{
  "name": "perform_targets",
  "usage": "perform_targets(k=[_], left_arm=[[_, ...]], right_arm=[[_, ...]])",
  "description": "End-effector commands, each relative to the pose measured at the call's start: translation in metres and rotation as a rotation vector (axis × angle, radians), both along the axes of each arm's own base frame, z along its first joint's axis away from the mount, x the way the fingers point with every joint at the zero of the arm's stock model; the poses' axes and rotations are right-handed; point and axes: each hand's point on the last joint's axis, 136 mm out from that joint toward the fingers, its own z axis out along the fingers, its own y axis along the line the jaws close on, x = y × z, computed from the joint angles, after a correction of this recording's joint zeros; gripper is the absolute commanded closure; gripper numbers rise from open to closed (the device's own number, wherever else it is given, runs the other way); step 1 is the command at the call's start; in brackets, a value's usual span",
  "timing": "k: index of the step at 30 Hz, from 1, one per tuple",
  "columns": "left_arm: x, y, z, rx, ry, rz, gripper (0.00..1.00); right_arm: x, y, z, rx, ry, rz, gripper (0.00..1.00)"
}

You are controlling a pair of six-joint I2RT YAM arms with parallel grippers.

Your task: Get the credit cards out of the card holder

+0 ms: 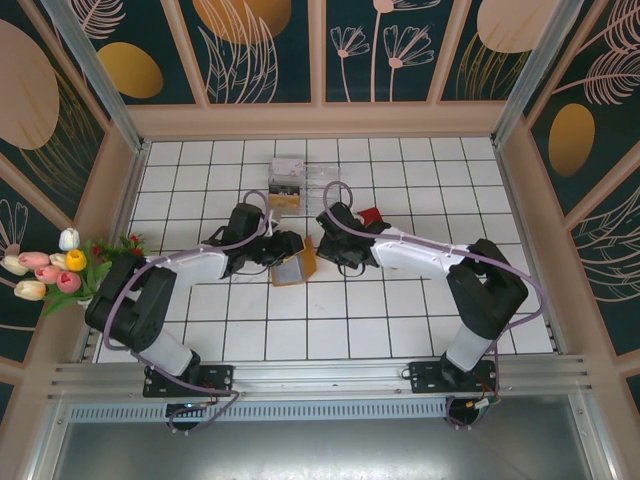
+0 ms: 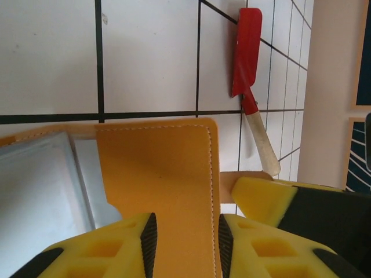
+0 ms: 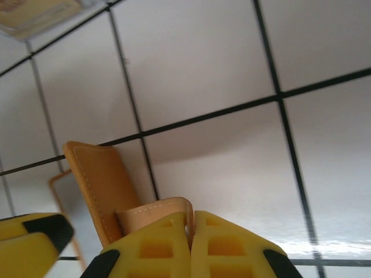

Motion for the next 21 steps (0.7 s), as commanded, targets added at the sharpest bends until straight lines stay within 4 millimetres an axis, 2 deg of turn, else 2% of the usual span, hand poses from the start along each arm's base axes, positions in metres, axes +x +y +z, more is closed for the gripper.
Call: perform_targets(k=[1,7,8,13,16,21], left_arm=[[0.006,-0.009,-0.003,-0.004,-0.015,-0.037,0.66],[0.015,-0.016,-0.006,0.044,-0.049,-0.088,0.71],[0.015,-0.016,-0.013,0.057,-0.036,-0.093,0.72],[0.014,-0.017,-0.022,0.066,-0.021,-0.110,0.73],[0.011,-0.017,-0.032,0.079,-0.003,-0.121,0.75],[0.010,-0.015,-0.042,0.096,0.010,-0.125,0.76]], right_arm=[[-0.003,-0.014,-0.004,-0.008,0.019,-0.041,0.97],[0.003,-0.007,-0.008,0.028,0.018,-0.031,0.97],[0.004,-0.007,-0.008,0.027,0.017,-0.032,0.97],[0.003,-0.012,-0.012,0.019,0.014,-0.040,0.96],[0.007,-0.010,-0.008,0.019,-0.001,-0.031,0.94],[0.014,-0.008,0.010,0.021,-0.041,-0.017,0.84]])
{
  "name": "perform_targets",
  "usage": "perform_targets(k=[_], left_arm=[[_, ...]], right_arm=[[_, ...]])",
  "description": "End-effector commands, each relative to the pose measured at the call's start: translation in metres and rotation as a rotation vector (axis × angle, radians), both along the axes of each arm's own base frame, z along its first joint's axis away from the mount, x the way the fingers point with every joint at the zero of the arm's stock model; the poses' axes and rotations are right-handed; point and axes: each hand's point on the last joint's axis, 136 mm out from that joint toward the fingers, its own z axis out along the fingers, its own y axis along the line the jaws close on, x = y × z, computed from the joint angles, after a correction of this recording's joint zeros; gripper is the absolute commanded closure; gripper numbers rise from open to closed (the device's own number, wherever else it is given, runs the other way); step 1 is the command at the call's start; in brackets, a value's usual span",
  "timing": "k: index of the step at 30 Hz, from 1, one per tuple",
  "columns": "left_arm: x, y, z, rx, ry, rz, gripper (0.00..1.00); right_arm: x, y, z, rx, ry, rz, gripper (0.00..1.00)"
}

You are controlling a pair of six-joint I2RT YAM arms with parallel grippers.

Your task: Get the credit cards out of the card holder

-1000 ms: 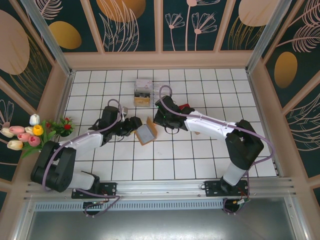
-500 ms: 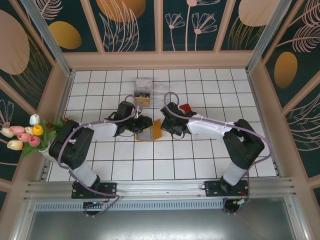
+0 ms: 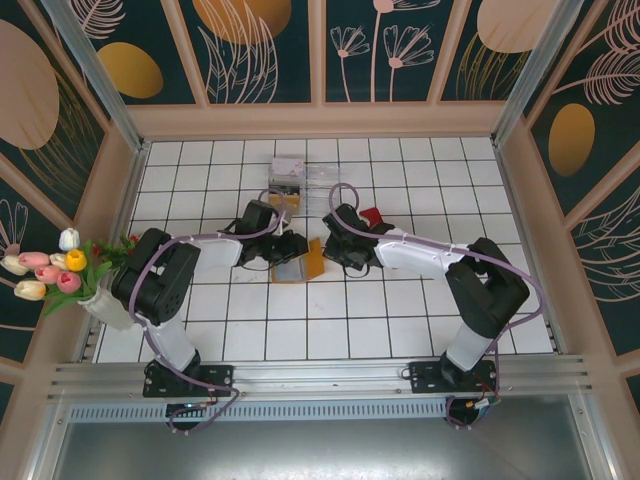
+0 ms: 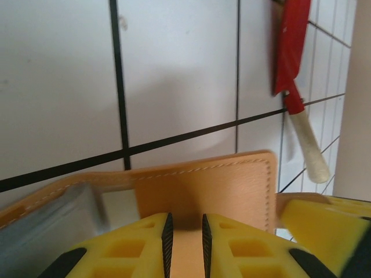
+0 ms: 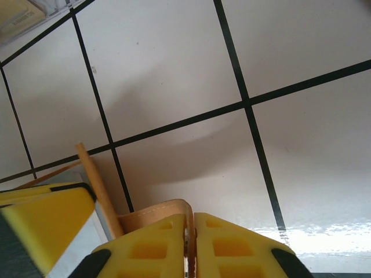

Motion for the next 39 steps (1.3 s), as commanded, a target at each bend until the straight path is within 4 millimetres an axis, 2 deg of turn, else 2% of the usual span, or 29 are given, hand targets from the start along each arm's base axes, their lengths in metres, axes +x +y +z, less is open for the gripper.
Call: perform_targets(k=[1,7,10,14,18,20,23,26,31,34,36,39], left_arm=[[-0.003,-0.002,-0.005,0.012,0.000,-0.031,0.76],[-0.004,0.002,-0.014,0.048,0.018,-0.024,0.77],[-0.004,0.007,-0.020,0.083,0.019,-0.017,0.78],[-0.005,0.008,-0.025,0.097,0.024,-0.017,0.78],[-0.005,0.005,-0.023,0.086,0.024,-0.032,0.83],[-0.004,0.005,-0.021,0.084,0.018,-0.034,0.84],[-0.004,0.006,-0.023,0.091,0.024,-0.031,0.86],[-0.005,0.006,-0.024,0.094,0.030,-0.030,0.89],[-0.002,0.006,-0.017,0.088,0.015,-0.019,0.90],[0.003,0.003,-0.003,0.070,-0.007,-0.020,0.87],[0.009,-0.003,0.015,0.029,-0.029,-0.042,0.83],[0.022,0.003,0.041,-0.005,-0.066,-0.013,0.81]], right_arm=[[0.010,0.002,0.024,0.021,-0.058,0.010,0.82],[0.011,0.016,0.062,0.142,-0.145,0.063,0.63],[0.011,0.017,0.085,0.189,-0.212,0.069,0.55],[0.010,0.021,0.102,0.203,-0.248,0.105,0.54],[0.004,0.043,0.106,0.212,-0.263,0.175,0.59],[-0.004,0.057,0.100,0.239,-0.240,0.214,0.64],[-0.012,0.064,0.076,0.216,-0.171,0.216,0.73],[-0.018,0.062,0.049,0.162,-0.096,0.194,0.81],[-0.025,0.054,0.015,0.088,-0.015,0.158,0.84],[-0.026,0.050,0.003,0.064,0.009,0.149,0.85],[-0.026,0.050,0.001,0.058,0.007,0.146,0.86],[-0.025,0.050,0.002,0.059,0.002,0.150,0.86]])
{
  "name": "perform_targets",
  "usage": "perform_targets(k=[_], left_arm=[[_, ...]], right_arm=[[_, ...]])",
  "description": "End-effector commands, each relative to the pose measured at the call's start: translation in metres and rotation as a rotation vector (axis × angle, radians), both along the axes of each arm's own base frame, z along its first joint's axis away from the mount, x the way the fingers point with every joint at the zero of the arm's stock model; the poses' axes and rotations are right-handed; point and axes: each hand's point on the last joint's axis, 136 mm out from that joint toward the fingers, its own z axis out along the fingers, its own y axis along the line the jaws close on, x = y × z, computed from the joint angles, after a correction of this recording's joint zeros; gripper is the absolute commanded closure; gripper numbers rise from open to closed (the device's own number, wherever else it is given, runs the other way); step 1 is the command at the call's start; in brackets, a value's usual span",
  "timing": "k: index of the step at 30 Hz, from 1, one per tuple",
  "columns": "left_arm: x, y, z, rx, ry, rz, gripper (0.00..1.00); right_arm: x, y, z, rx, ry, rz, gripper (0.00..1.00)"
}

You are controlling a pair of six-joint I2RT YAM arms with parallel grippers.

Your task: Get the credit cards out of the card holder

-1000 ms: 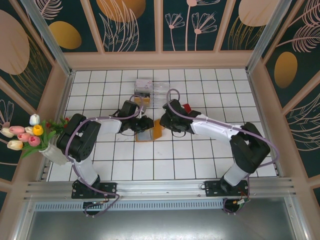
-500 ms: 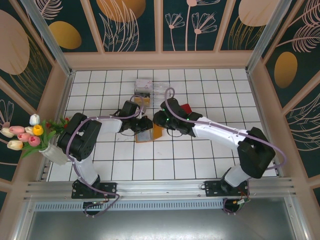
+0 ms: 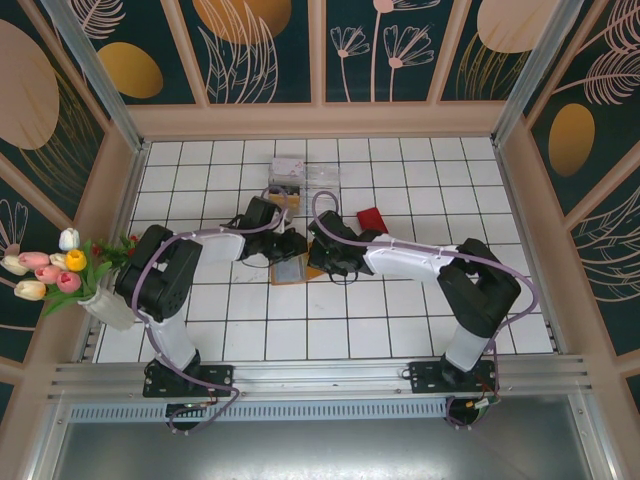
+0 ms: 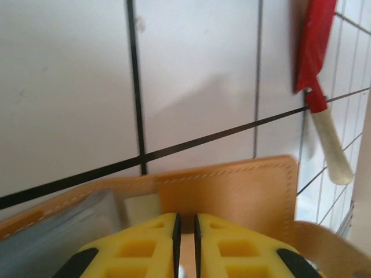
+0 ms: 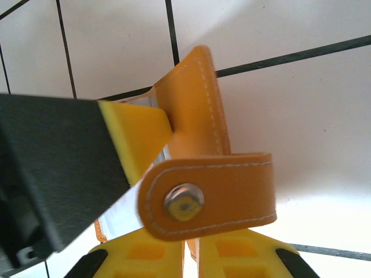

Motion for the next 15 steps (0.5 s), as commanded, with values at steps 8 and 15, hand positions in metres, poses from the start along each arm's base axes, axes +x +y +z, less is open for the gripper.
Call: perform_targets(k=[8,15], left_arm=[[0.006,0.050,0.047,0.057,-0.097,0.129,0.74],[-0.022,0.063,0.029,0.062,-0.044,0.163,0.76]], right_arm=[[0.015,0.004,0.014,-0.016,-0.066,-0.026,0.80],[0.021,0.024,0.015,0.007,-0.069,0.036,0.78]])
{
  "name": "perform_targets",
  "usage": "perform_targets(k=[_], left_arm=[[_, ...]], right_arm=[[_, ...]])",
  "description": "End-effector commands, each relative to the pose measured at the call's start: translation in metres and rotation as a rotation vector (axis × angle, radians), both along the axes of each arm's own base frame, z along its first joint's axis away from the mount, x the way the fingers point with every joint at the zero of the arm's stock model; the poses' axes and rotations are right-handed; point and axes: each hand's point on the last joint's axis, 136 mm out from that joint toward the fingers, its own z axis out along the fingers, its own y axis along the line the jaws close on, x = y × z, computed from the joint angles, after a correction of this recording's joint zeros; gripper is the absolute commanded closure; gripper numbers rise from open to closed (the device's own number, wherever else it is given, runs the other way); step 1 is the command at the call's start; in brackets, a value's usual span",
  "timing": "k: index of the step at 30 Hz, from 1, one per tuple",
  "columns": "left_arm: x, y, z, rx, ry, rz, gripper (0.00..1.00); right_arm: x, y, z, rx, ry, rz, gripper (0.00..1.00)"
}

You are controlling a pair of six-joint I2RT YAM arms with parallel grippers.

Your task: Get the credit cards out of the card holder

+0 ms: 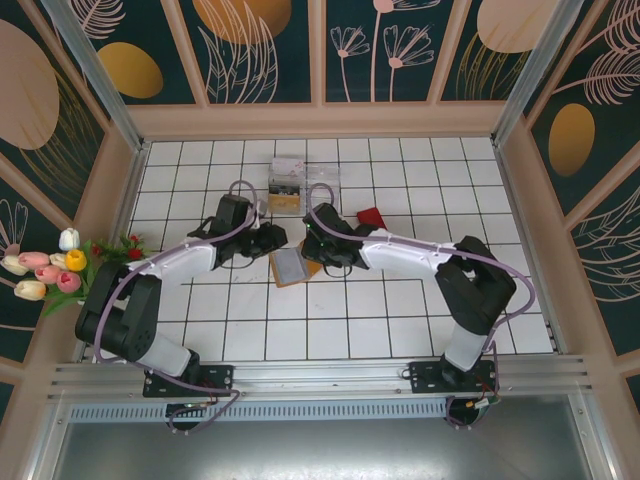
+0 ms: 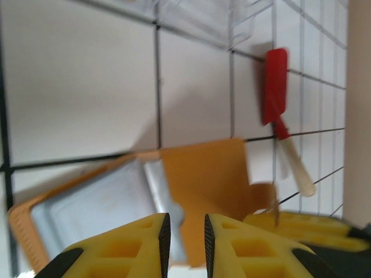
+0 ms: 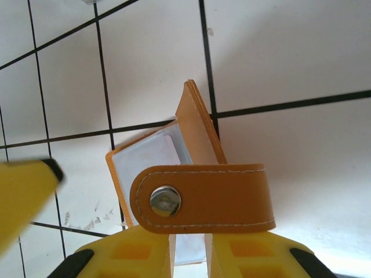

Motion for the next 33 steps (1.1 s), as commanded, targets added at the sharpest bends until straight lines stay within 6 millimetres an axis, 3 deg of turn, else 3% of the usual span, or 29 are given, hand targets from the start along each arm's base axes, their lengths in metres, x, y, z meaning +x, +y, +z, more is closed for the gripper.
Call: perform_targets(k=[1,4,8,15,19,23,29,33], left_arm=[[-0.016,0.008,-0.018,0.024,0.063,0.023,0.78],[-0.021,0.012,-0.029,0.032,0.085,0.045,0.80],[-0.024,0.013,-0.040,0.032,0.107,0.054,0.80],[-0.024,-0.005,-0.037,-0.068,0.118,-0.006,0.83],[-0.024,0.000,-0.048,-0.020,0.139,-0.002,0.82],[-0.026,0.005,-0.060,0.054,0.157,-0.029,0.81],[-0.022,0.005,-0.061,0.058,0.155,-0.029,0.81],[-0.018,-0.002,-0.045,-0.004,0.135,-0.045,0.80]], right_arm=[[0.003,0.012,-0.003,-0.004,-0.014,0.042,0.78],[0.003,0.017,-0.006,0.010,0.005,0.062,0.78],[0.005,0.008,-0.019,-0.038,0.025,0.040,0.77],[0.008,-0.003,-0.035,-0.069,0.051,0.018,0.74],[0.004,-0.005,-0.045,-0.083,0.072,0.021,0.69],[-0.004,-0.021,-0.057,-0.127,0.118,-0.008,0.64],[-0.021,-0.030,-0.066,-0.111,0.169,-0.015,0.61],[-0.036,-0.026,-0.071,-0.056,0.225,-0.008,0.61]])
